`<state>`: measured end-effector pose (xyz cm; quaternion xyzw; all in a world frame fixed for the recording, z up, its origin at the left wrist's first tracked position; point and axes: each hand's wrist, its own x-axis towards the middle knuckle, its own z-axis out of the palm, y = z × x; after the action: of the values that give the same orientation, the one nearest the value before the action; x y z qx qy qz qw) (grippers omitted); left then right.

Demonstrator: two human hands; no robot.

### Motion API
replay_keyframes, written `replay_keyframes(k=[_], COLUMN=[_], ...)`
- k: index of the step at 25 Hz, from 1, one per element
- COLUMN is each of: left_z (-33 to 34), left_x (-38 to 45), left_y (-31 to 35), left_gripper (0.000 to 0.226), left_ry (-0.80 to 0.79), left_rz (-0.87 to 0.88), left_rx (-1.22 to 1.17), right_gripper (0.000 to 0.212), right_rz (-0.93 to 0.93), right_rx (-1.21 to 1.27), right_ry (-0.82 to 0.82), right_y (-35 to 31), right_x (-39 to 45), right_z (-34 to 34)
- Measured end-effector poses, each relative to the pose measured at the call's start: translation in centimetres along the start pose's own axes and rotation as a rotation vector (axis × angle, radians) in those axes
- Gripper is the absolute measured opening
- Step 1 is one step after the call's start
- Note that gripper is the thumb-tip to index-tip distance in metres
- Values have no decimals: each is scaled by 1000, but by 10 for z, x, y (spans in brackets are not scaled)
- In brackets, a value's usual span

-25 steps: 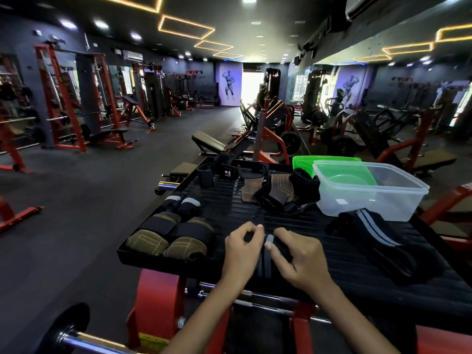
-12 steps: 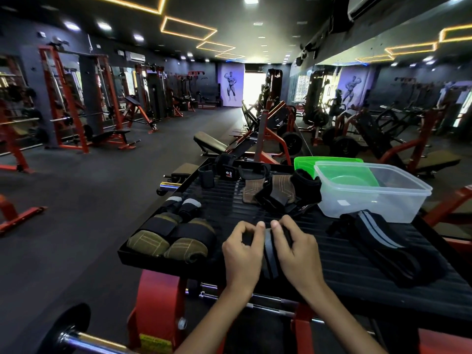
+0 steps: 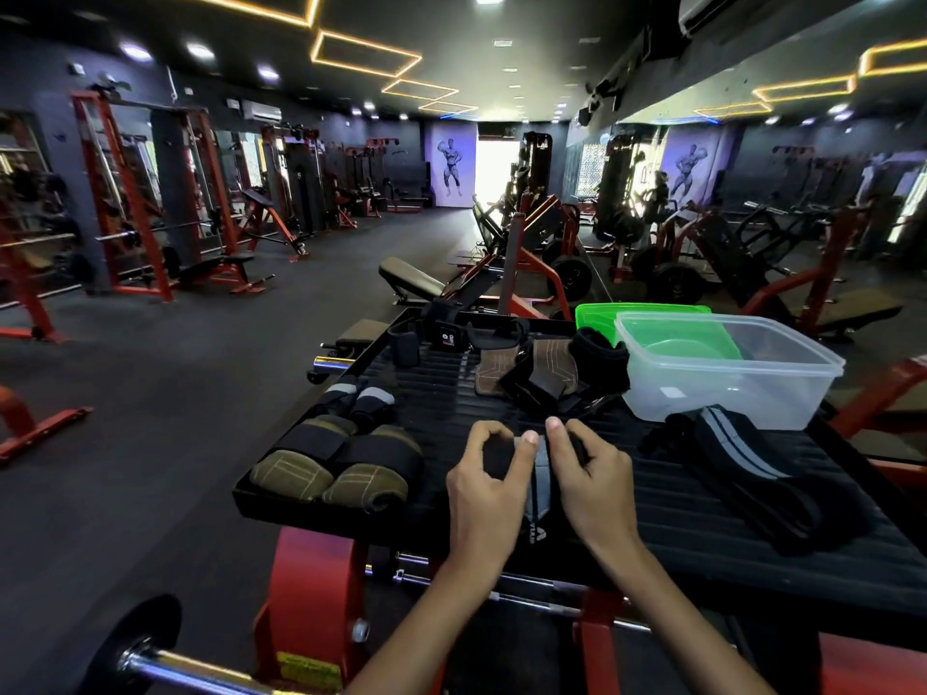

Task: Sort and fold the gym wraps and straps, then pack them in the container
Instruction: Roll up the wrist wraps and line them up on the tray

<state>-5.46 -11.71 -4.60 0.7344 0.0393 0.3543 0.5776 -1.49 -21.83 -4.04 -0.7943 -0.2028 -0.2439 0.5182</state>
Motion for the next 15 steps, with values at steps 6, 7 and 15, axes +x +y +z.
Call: replay_keyframes(k=[6, 7, 15], left_z=[2, 5, 9], left_x=[2, 2, -4], left_y=[2, 3, -5], left_gripper=[29, 31, 21], left_ry=[91, 81, 153], left_rz=[-96, -181, -24], left_rx=[-51, -80, -97], right_gripper=[46, 42, 39], right_rz=[-94, -129, 275], right_rx=[-25, -38, 181], right_ry=[-62, -32, -99], right_y=[-2, -2, -5], right_x=[-11, -11, -7], right_z=[-1, -1, 6])
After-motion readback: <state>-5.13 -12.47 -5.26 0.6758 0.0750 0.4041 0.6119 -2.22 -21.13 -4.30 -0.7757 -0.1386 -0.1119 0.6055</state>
